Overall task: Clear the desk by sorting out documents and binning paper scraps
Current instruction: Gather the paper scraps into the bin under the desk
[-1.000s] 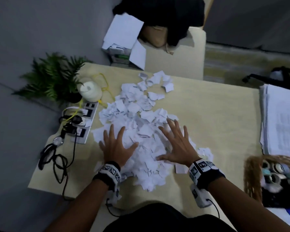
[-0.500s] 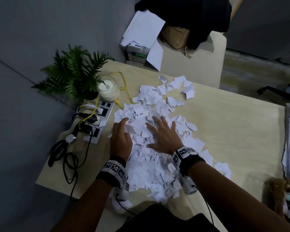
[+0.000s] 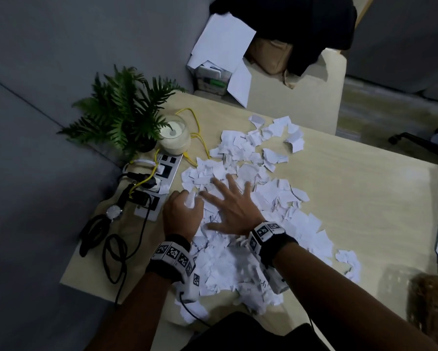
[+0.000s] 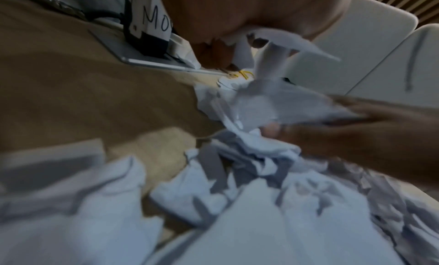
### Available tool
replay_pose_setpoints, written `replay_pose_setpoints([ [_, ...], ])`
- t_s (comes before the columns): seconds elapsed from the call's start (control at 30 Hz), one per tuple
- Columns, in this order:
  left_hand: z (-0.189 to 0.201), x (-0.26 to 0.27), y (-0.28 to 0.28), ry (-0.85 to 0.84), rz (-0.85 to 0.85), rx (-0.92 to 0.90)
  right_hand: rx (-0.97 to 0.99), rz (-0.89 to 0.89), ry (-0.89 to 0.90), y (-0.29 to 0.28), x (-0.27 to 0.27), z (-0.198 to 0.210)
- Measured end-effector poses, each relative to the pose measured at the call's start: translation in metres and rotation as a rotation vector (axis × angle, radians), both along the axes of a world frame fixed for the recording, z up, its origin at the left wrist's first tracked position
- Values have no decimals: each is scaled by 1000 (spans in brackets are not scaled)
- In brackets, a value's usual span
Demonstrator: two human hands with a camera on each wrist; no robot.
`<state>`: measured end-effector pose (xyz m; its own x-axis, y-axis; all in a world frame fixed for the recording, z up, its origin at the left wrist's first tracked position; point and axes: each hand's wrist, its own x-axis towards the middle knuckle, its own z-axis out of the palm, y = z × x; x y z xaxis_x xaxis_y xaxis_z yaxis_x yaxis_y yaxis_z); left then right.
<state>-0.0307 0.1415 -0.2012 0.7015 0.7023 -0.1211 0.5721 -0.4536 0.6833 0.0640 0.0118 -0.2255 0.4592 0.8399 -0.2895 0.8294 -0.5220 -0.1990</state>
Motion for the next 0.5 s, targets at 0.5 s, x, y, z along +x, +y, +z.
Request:
replay_pose_setpoints([
  [0.5,22,27,-25,-235,-115,-202,445,-485,-38,-58,13,52],
])
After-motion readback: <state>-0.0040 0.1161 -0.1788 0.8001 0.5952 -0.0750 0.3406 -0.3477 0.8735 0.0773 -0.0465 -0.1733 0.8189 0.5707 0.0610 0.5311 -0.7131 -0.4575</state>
